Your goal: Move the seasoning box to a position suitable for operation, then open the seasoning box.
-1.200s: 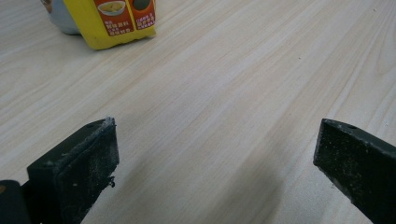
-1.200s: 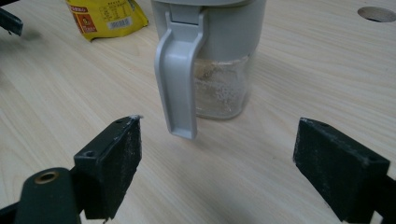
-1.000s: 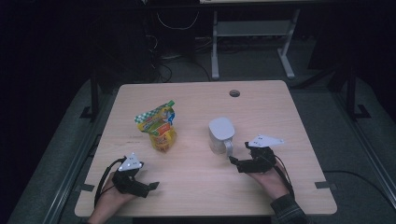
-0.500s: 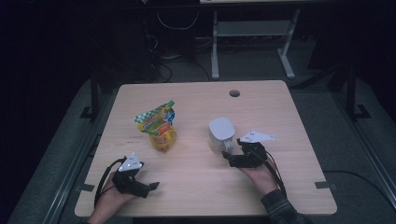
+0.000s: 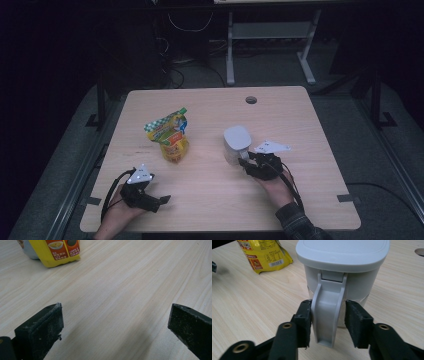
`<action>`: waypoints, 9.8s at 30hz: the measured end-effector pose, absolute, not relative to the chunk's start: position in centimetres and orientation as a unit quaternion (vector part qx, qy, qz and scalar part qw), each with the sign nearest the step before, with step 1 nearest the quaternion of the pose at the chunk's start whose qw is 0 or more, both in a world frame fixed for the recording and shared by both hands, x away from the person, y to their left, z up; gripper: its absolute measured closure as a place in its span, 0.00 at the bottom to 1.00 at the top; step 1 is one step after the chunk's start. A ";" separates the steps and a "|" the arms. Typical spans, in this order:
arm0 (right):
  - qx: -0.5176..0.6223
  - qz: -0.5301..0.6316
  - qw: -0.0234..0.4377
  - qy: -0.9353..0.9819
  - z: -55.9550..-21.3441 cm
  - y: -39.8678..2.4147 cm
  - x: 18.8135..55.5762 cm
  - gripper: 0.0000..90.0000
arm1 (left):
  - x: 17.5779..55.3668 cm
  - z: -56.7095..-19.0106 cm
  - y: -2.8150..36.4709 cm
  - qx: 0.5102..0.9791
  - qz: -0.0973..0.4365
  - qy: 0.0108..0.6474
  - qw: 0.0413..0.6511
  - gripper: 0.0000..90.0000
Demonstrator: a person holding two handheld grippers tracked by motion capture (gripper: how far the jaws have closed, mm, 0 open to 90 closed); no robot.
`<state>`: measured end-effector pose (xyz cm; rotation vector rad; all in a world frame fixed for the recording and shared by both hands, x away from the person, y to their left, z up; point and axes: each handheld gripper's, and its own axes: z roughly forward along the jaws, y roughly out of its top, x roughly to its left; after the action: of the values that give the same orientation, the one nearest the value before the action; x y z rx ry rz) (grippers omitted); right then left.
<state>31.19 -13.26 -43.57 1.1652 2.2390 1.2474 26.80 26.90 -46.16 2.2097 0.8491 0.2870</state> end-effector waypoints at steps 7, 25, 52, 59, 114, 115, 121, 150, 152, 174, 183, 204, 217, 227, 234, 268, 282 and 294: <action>0.402 0.437 0.160 0.788 -43.5 -13.2 31.0 0.74 | 26.8 -46.1 26.9 0.861 0.113 0.330 0.370 0.00; 0.367 0.436 0.159 0.806 -43.3 -15.5 30.8 0.76 | 26.8 -46.2 27.0 0.863 0.111 0.328 0.368 0.00; 0.290 0.452 0.130 0.834 -43.4 -19.8 27.7 0.76 | 26.8 -46.3 27.0 0.863 0.109 0.333 0.364 0.00; 0.271 0.457 0.113 0.839 -43.4 -20.1 26.6 0.76 | 26.8 -46.3 27.0 0.863 0.108 0.334 0.364 0.00; 0.299 0.426 0.095 0.849 -43.9 -18.9 25.0 1.00 | 26.8 -46.5 26.8 0.870 0.105 0.327 0.354 0.00; 0.301 0.425 0.098 0.848 -43.9 -19.0 25.1 1.00 | 26.8 -46.5 26.8 0.870 0.104 0.327 0.353 0.00; 0.307 0.426 0.104 0.845 -43.9 -19.9 25.7 1.00 | 26.8 -46.5 26.7 0.870 0.103 0.327 0.355 0.00; 0.312 0.440 0.118 0.834 -43.5 -22.9 26.4 1.00 | 27.3 -47.0 26.4 0.871 0.089 0.325 0.358 0.00; 0.313 0.445 0.116 0.831 -43.4 -23.2 26.1 1.00 | 27.3 -46.9 26.5 0.871 0.087 0.323 0.359 0.00; 0.326 0.473 0.138 0.807 -41.1 -25.3 26.5 1.00 | 27.2 -46.7 26.3 0.874 0.091 0.320 0.354 0.00; 0.327 0.481 0.144 0.801 -40.2 -24.9 27.5 1.00 | 27.3 -46.7 26.1 0.872 0.080 0.325 0.358 0.00; 0.304 0.514 0.138 0.790 -37.2 -23.1 29.4 1.00 | 27.4 -46.7 26.0 0.867 0.082 0.335 0.361 0.00; 0.286 0.509 0.121 0.803 -37.5 -22.4 29.0 1.00 | 27.3 -46.6 26.2 0.867 0.094 0.332 0.359 0.00; 0.291 0.497 0.114 0.809 -38.3 -22.0 29.1 1.00 | 27.3 -46.6 26.1 0.868 0.094 0.330 0.359 0.00; 0.292 0.491 0.115 0.813 -38.6 -21.9 29.2 1.00 | 27.2 -46.6 26.2 0.869 0.095 0.329 0.358 0.00; 0.296 0.493 0.117 0.810 -38.7 -22.3 29.1 1.00 | 27.2 -46.6 26.2 0.872 0.093 0.325 0.353 0.00; 0.297 0.494 0.117 0.809 -38.7 -22.3 29.1 1.00 | 27.2 -46.6 26.2 0.872 0.093 0.326 0.352 0.00; 0.298 0.495 0.117 0.808 -38.9 -22.5 29.2 1.00 | 27.2 -46.6 26.2 0.872 0.094 0.325 0.353 0.00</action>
<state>29.16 -22.50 -38.87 0.8723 2.3656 1.4478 27.24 26.22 -46.58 2.2551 0.8416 0.2418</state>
